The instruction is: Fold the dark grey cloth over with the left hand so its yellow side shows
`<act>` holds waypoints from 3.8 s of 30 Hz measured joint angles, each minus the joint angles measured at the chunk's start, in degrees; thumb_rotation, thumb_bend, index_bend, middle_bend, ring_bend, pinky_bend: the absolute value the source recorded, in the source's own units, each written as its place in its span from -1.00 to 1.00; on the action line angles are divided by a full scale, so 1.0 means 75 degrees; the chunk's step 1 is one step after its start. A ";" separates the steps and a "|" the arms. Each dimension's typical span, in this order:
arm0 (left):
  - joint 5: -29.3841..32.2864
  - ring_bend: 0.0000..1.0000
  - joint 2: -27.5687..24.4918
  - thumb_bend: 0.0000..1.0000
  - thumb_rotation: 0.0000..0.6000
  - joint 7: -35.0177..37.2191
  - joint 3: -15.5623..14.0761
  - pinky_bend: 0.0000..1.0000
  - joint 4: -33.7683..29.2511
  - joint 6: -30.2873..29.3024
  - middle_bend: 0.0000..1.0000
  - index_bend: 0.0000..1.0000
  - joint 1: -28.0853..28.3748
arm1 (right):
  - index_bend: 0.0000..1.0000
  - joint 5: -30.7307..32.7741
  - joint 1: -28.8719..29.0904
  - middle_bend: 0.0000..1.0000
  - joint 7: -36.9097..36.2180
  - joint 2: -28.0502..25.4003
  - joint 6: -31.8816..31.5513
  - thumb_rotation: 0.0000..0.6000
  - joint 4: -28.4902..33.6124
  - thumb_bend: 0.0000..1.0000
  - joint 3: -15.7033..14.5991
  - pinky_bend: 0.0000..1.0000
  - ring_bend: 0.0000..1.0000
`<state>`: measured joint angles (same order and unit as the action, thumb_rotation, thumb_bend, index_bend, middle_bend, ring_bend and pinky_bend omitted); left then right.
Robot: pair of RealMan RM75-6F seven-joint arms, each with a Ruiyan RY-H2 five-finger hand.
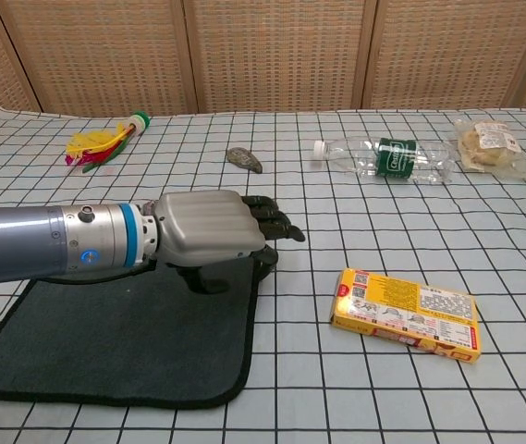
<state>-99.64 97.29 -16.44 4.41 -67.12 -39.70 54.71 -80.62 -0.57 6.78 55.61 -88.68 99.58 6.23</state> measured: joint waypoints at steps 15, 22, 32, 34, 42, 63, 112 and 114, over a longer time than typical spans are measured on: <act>0.0679 -1.00 0.0666 -0.16 1.00 -0.0539 0.0014 -1.00 0.0521 0.0171 -1.00 -0.23 0.0358 | -1.00 0.0051 -0.0022 -1.00 -0.0292 -0.0090 0.0001 1.00 -0.0070 -1.00 0.0016 -1.00 -1.00; 0.0856 -1.00 0.0644 -0.16 1.00 -0.0663 -0.0080 -1.00 0.0511 0.0073 -1.00 -0.05 0.0347 | -1.00 0.0027 -0.0027 -1.00 -0.0321 -0.0102 -0.0008 1.00 -0.0068 -1.00 0.0004 -1.00 -1.00; 0.1045 -1.00 0.0555 -0.16 1.00 -0.0685 -0.0231 -1.00 0.0468 -0.0034 -1.00 0.01 0.0308 | -1.00 0.0016 -0.0019 -1.00 -0.0298 -0.0098 -0.0008 1.00 -0.0048 -1.00 -0.0004 -1.00 -1.00; 0.1071 -1.00 0.0543 -0.16 1.00 -0.0678 -0.0249 -1.00 0.0469 -0.0074 -1.00 0.10 0.0294 | -1.00 0.0011 -0.0017 -1.00 -0.0297 -0.0094 -0.0007 1.00 -0.0048 -1.00 -0.0005 -1.00 -1.00; 0.1149 -1.00 0.0526 -0.16 1.00 -0.0660 -0.0302 -1.00 0.0468 -0.0288 -1.00 0.20 0.0269 | -1.00 -0.0016 -0.0016 -1.00 -0.0309 -0.0099 -0.0014 1.00 -0.0040 -1.00 -0.0017 -1.00 -1.00; 0.0903 -1.00 -0.0496 -0.15 1.00 -0.0513 -0.0777 -1.00 -0.0330 -0.1769 -1.00 0.28 -0.0517 | -1.00 -0.0168 -0.0079 -1.00 -0.0432 -0.0163 -0.0142 1.00 0.0012 -1.00 -0.0061 -1.00 -1.00; 0.0391 -1.00 -0.1229 -0.14 1.00 0.1663 -0.1848 -1.00 0.1416 -0.2839 -1.00 0.29 -0.2211 | -1.00 -0.0351 -0.0082 -1.00 -0.0041 -0.0090 -0.0177 1.00 0.0211 -1.00 -0.0166 -1.00 -1.00; 0.0380 -1.00 -0.1222 -0.14 1.00 0.1697 -0.1854 -1.00 0.1470 -0.2841 -1.00 0.29 -0.2229 | -1.00 -0.0350 -0.0079 -1.00 -0.0037 -0.0086 -0.0169 1.00 0.0212 -1.00 -0.0167 -1.00 -1.00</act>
<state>-96.79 88.13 -3.72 -9.49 -56.10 -61.00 38.00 -83.25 -1.17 6.50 54.97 -89.94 101.17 4.98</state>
